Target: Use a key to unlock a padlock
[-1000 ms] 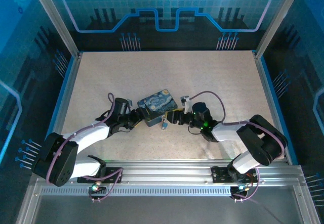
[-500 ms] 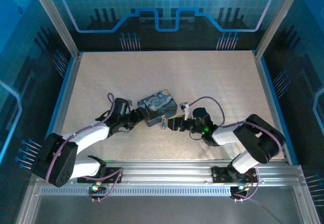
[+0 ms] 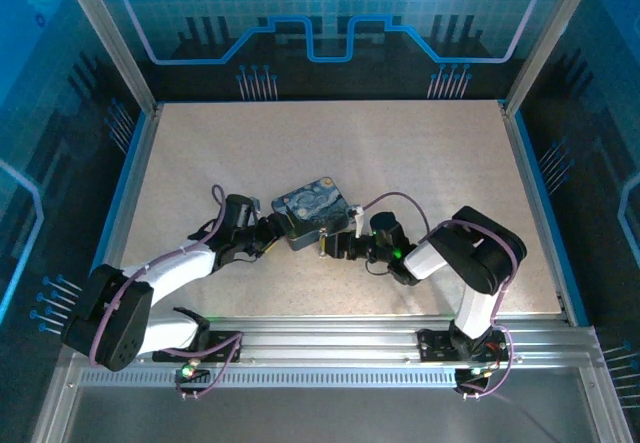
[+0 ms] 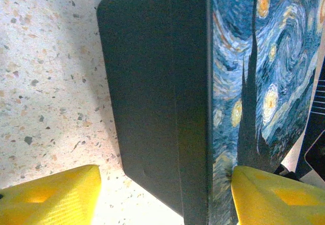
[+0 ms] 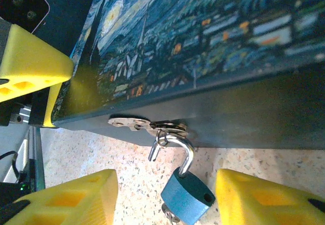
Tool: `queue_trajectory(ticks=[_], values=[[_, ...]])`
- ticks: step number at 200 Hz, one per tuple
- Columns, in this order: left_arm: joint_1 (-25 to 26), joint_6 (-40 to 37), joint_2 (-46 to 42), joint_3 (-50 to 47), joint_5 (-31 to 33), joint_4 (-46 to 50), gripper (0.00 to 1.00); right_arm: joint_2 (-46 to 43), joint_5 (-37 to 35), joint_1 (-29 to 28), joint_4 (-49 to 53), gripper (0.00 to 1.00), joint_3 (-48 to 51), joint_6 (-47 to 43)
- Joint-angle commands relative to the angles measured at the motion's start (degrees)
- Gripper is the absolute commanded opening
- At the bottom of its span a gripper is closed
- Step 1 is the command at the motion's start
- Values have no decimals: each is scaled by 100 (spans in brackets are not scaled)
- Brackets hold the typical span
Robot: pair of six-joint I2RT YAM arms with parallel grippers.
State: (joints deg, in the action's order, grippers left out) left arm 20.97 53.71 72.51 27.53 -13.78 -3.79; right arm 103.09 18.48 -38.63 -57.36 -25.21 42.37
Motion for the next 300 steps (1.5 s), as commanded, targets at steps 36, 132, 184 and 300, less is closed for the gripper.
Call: queue_trajectory(ticks=[36, 132, 184, 300], values=[[39, 30, -83, -125, 93, 149, 69, 279, 227, -65, -364, 47, -245, 61], [39, 58, -88, -126, 80, 141, 69, 477, 314, -33, -479, 38, -305, 110], [39, 61, -61, -137, 77, 124, 69, 428, 261, -4, -464, 32, -161, 112], [39, 80, -70, -180, 86, 106, 70, 438, 213, 27, -435, 12, -96, 152]])
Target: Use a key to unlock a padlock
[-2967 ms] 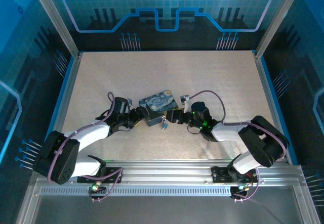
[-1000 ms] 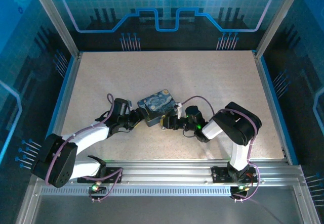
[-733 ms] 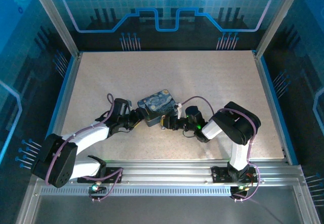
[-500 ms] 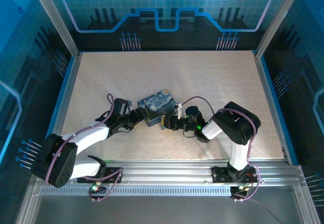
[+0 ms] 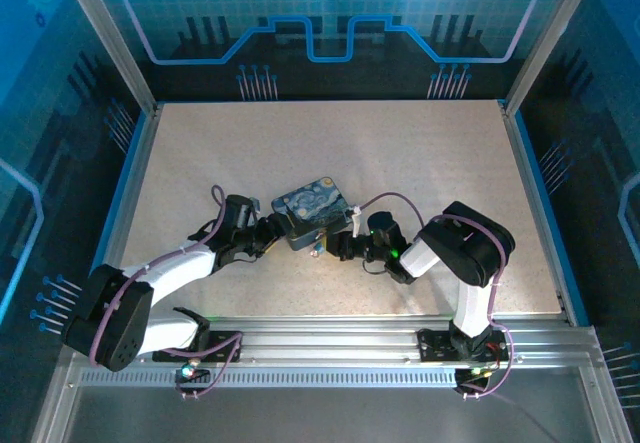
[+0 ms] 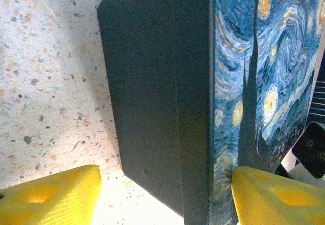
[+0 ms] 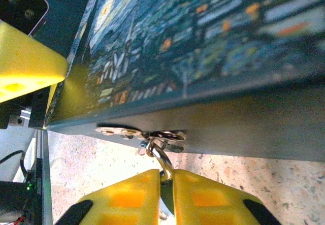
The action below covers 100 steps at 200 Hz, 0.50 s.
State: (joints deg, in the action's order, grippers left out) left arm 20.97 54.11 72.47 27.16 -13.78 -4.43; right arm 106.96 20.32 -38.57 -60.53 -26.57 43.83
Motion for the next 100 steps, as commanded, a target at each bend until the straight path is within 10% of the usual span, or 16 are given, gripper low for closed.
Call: queue_trajectory(ticks=[1, 100], values=[[39, 39, -70, -146, 86, 170, 70, 48, 27, 18, -117, 12, 39, 9], [37, 47, -66, -215, 103, 154, 70, 41, -174, 86, -610, 6, 209, 527]])
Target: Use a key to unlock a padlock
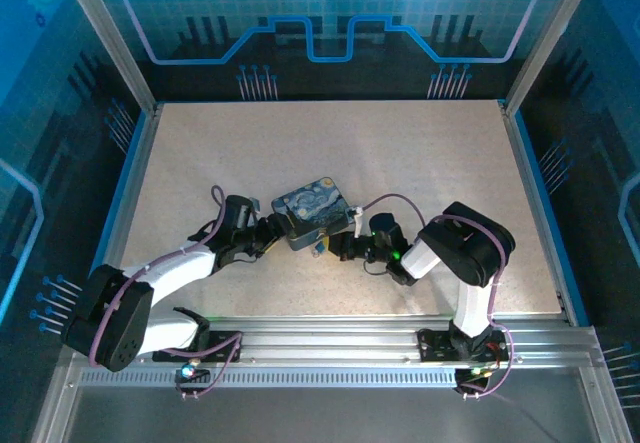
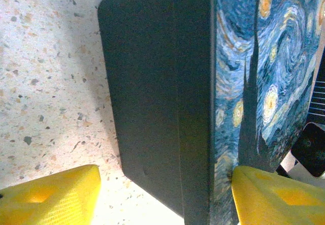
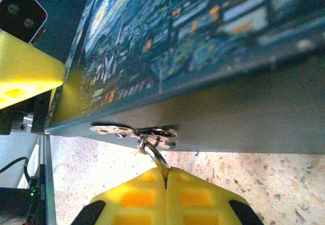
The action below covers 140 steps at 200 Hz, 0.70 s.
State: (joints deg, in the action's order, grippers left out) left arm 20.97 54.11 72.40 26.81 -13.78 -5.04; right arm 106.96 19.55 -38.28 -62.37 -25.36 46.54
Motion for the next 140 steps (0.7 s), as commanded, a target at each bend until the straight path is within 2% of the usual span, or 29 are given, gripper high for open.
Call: queue_trajectory(ticks=[1, 91, 140], values=[[38, 52, -59, -182, 99, 215, 70, 39, -103, 58, -430, 6, 91, 262], [47, 92, -51, -290, 86, 125, 70, -42, -325, 146, -1017, 6, 243, 1233], [45, 109, -62, -284, 69, 115, 70, -216, -439, 184, -882, 5, 311, 1437]])
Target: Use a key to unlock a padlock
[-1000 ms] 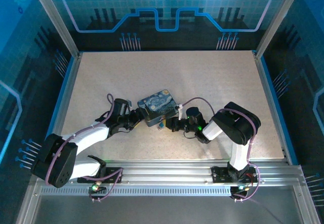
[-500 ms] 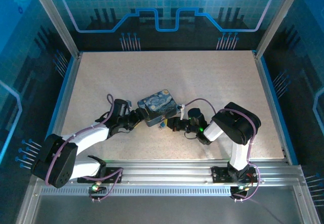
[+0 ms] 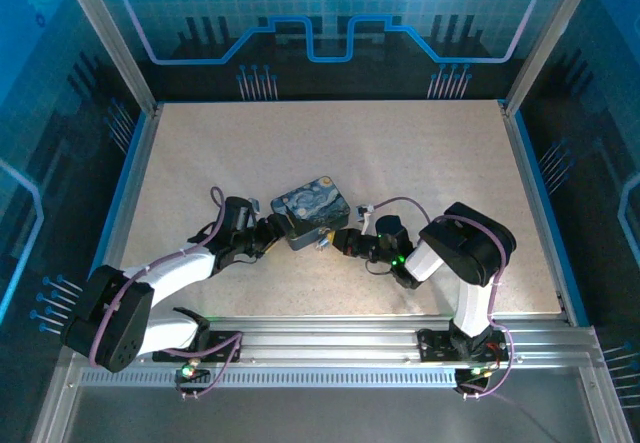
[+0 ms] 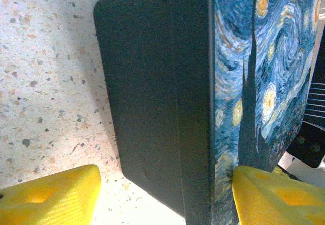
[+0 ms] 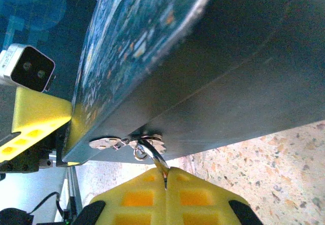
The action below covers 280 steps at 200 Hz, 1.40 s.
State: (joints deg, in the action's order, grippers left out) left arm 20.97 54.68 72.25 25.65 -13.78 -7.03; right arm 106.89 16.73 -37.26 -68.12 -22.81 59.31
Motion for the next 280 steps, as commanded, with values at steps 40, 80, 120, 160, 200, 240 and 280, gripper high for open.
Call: queue_trajectory(ticks=[40, 80, 120, 160, 200, 240, 280], values=[[47, 82, -83, -131, 41, 314, 72, -458, -296, 109, -25, 5, 188, 25], [43, 35, -233, -33, -11, 410, 73, -766, -377, 109, 500, 5, 231, -50], [47, -164, -655, 87, 113, 751, 77, -1156, -508, 114, 869, 5, 362, -151], [36, -389, -1186, 150, 345, 1204, 82, -1982, -557, 113, 1810, 5, 422, -468], [6, -849, -1612, 330, 601, 1913, 89, -3344, -676, 105, 3702, 7, 360, -1135], [-65, -1145, -1977, 388, 769, 2250, 96, -4885, -823, 110, 5828, 7, 208, -1969], [-120, -1238, -2179, 388, 866, 2417, 99, -5904, -889, 131, 7305, 8, 110, -2333]])
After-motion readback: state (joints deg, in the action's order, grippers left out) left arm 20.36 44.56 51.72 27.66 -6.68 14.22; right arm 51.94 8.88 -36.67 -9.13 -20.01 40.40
